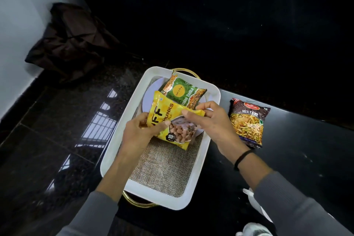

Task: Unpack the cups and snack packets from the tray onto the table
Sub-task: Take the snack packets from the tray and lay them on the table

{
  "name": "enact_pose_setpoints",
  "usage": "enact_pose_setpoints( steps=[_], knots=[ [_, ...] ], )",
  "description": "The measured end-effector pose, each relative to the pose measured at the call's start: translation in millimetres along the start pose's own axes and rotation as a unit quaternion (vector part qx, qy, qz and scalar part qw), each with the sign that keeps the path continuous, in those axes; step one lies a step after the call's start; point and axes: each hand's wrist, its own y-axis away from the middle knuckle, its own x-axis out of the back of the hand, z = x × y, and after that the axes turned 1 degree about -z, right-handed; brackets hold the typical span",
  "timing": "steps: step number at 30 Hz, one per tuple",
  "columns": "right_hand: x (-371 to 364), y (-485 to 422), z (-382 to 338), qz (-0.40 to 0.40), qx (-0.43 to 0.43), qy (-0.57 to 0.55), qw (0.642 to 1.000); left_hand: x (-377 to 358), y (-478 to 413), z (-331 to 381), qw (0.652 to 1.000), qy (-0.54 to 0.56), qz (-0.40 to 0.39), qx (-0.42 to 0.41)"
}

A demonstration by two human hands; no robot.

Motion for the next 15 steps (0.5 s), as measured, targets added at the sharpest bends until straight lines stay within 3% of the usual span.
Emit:
enact_pose_setpoints(
  steps=[3, 7, 12, 15],
  knots=[
    [4, 7, 3, -0.016, -0.002, -0.021, 1.0, 4, 4, 9, 0.992, 0.128, -0.018, -0.008],
    [10, 14, 5, -0.072, -0.001, -0.078, 0.994, 0, 7, 22, 0.981, 0.186, -0.024, -0.05],
    [11, 25, 0, -0.144, 0.01, -0.061, 0.988, -14, 14, 38, 0.984, 0.13, -0.104, -0.06],
    [16, 32, -5, -0.129, 0.02, -0.095, 0.987, -20, 18, 43, 0.982, 0.116, -0.135, -0.066]
  ],
)
